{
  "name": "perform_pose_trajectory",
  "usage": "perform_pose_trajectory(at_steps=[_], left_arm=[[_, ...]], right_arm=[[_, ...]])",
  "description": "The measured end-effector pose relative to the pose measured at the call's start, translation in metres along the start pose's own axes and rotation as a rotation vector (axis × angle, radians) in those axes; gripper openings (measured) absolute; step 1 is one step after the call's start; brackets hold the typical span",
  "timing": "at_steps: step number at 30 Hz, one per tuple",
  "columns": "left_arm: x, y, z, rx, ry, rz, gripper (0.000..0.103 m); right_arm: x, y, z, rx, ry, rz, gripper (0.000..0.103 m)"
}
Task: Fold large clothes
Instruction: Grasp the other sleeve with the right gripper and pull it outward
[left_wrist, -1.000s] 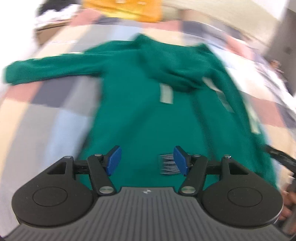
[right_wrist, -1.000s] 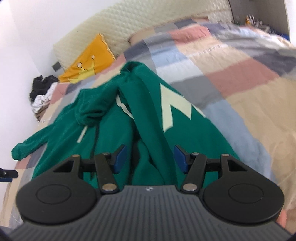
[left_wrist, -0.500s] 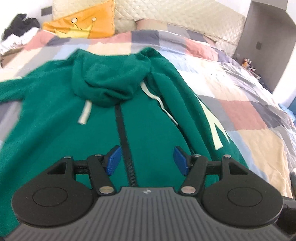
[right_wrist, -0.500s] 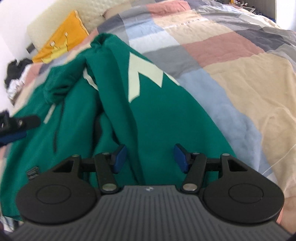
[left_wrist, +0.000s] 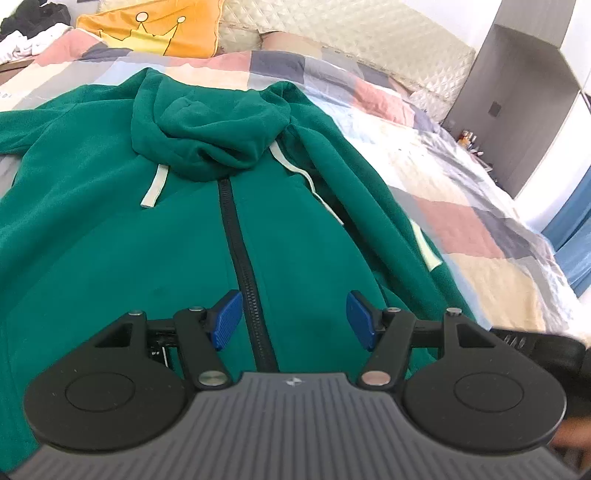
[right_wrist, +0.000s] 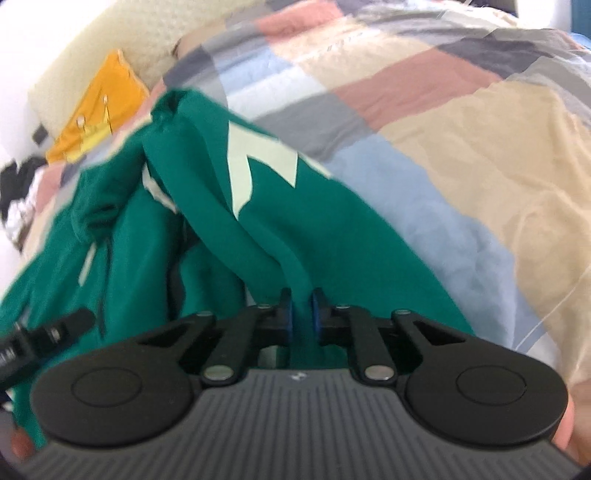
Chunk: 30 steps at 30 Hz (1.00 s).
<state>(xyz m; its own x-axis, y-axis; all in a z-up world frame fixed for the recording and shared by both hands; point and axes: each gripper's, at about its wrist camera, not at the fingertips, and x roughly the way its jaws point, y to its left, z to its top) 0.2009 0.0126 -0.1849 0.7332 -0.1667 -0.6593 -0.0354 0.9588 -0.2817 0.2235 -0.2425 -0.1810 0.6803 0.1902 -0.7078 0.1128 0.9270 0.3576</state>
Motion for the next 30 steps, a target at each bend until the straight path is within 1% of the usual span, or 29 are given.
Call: perform_pose_trajectory(at_steps=[4, 8, 11, 14, 17, 20, 24, 28, 30], left_arm=[[-0.006, 0.005, -0.004, -0.023, 0.012, -0.036, 0.068], [-0.011, 0.007, -0.005, -0.034, 0.004, -0.058, 0.068], [-0.013, 0.008, -0.005, -0.039, -0.008, -0.060, 0.068], [-0.012, 0.010, -0.005, -0.054, -0.009, -0.064, 0.068], [-0.010, 0.010, -0.006, -0.059, -0.010, -0.052, 0.068], [-0.006, 0.010, -0.006, -0.068, -0.013, -0.042, 0.068], [-0.001, 0.013, -0.007, -0.084, -0.025, -0.022, 0.068], [0.003, 0.016, -0.004, -0.104, -0.036, -0.009, 0.068], [0.006, 0.017, -0.003, -0.109, -0.042, 0.001, 0.068]], right_arm=[[-0.015, 0.009, 0.002, -0.047, -0.084, -0.023, 0.012], [-0.021, 0.012, 0.005, -0.060, -0.134, -0.041, 0.012], [-0.025, 0.010, 0.015, -0.058, -0.164, -0.055, 0.011], [-0.034, 0.007, 0.031, -0.038, -0.205, -0.048, 0.011], [-0.046, 0.004, 0.056, -0.024, -0.263, -0.031, 0.011], [-0.056, -0.002, 0.083, 0.016, -0.310, -0.009, 0.011], [-0.062, -0.009, 0.122, 0.041, -0.366, 0.006, 0.011], [-0.059, -0.017, 0.169, 0.046, -0.421, -0.025, 0.011], [-0.050, -0.023, 0.190, 0.051, -0.433, -0.048, 0.011]])
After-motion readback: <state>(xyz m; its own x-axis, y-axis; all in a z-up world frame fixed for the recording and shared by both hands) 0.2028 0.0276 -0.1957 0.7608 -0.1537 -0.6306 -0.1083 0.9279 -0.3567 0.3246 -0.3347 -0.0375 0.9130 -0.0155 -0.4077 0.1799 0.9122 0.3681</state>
